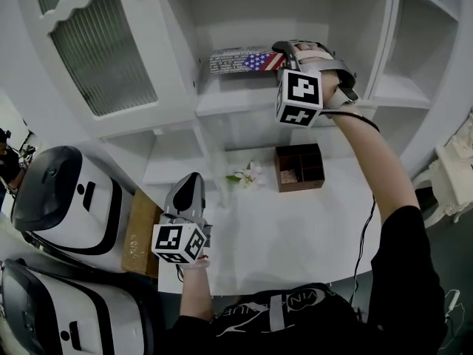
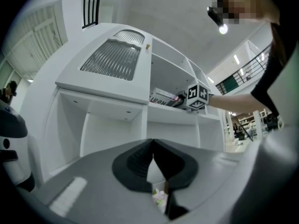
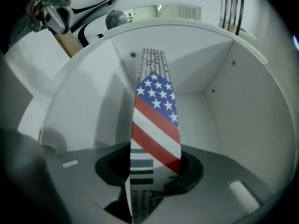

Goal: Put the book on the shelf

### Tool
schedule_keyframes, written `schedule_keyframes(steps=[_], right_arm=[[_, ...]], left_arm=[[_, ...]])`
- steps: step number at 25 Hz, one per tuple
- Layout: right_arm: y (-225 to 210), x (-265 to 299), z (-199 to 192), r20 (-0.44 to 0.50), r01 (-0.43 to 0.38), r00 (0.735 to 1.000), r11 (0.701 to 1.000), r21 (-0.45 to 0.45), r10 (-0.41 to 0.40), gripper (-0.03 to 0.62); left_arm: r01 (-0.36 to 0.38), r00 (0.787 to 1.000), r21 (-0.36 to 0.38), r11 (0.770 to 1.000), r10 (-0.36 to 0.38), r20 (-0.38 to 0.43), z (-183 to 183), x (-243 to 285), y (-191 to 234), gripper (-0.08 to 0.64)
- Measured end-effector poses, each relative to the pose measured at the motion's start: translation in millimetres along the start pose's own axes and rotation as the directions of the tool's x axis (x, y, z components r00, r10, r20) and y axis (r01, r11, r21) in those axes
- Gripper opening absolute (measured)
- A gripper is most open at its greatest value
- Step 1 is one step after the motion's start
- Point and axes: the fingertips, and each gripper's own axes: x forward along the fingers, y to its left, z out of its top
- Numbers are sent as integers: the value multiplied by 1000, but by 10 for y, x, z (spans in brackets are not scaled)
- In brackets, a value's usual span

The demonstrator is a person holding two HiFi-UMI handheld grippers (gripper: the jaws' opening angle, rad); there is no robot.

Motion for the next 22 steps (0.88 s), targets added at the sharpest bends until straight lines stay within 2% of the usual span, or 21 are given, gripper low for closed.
schedule_keyframes(steps=[4, 9, 13, 18, 22], right_arm=[[28, 110, 41, -6, -29, 1000, 997, -76, 29, 172], [39, 108, 38, 0, -75, 997, 993, -91, 75, 172], [80, 96, 50, 9, -162, 986, 980, -111, 164, 248], [51, 44, 70, 46, -290, 955, 954, -73, 294, 289], [97, 8, 53, 50, -395, 915, 915, -83, 399, 343]], left_arm=[[1, 1000, -4, 1000, -1, 0, -2, 6, 2, 0], [-3, 1000, -7, 1000, 3, 6, 18, -32, 53, 0], [1, 1000, -10, 1000, -1, 8, 20, -24, 62, 0], [13, 1000, -24, 1000, -13, 14, 14, 1, 19, 0], [23, 1000, -28, 999, -22, 16, 19, 17, 4, 0]])
